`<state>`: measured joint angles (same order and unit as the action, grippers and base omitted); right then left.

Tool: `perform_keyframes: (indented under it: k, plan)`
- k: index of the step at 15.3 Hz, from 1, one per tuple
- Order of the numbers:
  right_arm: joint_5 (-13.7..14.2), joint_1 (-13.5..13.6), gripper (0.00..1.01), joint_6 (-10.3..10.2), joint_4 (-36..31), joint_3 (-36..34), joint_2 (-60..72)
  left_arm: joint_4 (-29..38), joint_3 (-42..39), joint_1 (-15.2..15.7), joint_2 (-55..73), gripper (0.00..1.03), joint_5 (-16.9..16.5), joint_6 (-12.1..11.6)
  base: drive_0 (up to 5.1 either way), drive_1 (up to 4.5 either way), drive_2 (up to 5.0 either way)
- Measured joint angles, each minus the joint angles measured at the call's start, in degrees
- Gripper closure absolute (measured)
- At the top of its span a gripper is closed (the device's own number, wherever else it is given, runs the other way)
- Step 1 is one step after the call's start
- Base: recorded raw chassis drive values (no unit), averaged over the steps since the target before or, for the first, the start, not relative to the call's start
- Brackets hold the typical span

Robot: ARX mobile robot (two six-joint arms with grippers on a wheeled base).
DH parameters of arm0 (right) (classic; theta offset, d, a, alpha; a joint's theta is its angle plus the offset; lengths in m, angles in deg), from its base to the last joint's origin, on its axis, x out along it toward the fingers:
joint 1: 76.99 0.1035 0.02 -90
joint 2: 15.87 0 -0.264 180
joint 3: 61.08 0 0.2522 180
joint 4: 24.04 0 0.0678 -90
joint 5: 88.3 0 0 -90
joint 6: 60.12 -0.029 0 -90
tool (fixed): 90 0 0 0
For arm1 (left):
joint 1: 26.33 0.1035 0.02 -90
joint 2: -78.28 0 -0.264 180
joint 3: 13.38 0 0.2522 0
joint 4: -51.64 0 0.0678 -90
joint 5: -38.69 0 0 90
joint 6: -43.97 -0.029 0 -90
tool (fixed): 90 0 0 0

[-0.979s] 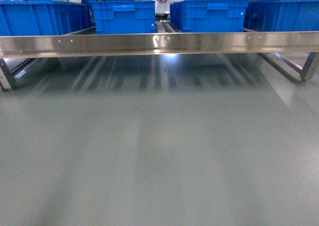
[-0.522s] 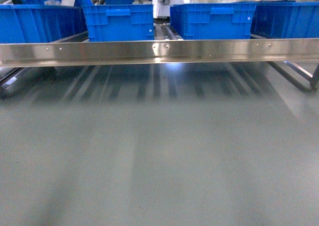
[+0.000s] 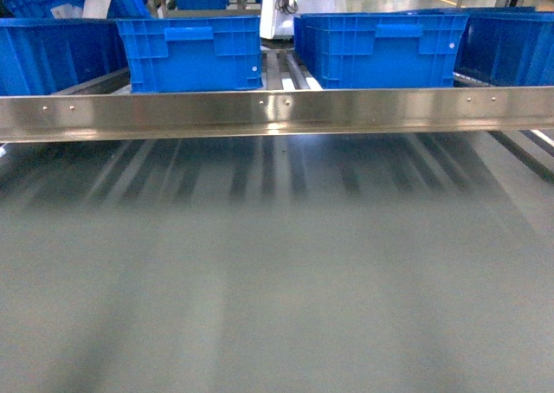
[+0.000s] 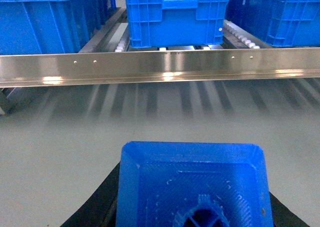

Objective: Sort blue parts and orange caps into right shelf containers

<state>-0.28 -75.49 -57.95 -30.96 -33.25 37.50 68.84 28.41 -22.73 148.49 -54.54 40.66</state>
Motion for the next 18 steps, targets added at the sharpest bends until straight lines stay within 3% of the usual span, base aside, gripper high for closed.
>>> perform_keyframes:
  k: [18]
  plan:
    - [0.0,0.0,0.58,0.0,0.0,0.0,0.2,0.2,0.0,0.0,-0.2,0.59,0.0,0.0,0.1,4.24,-4.1]
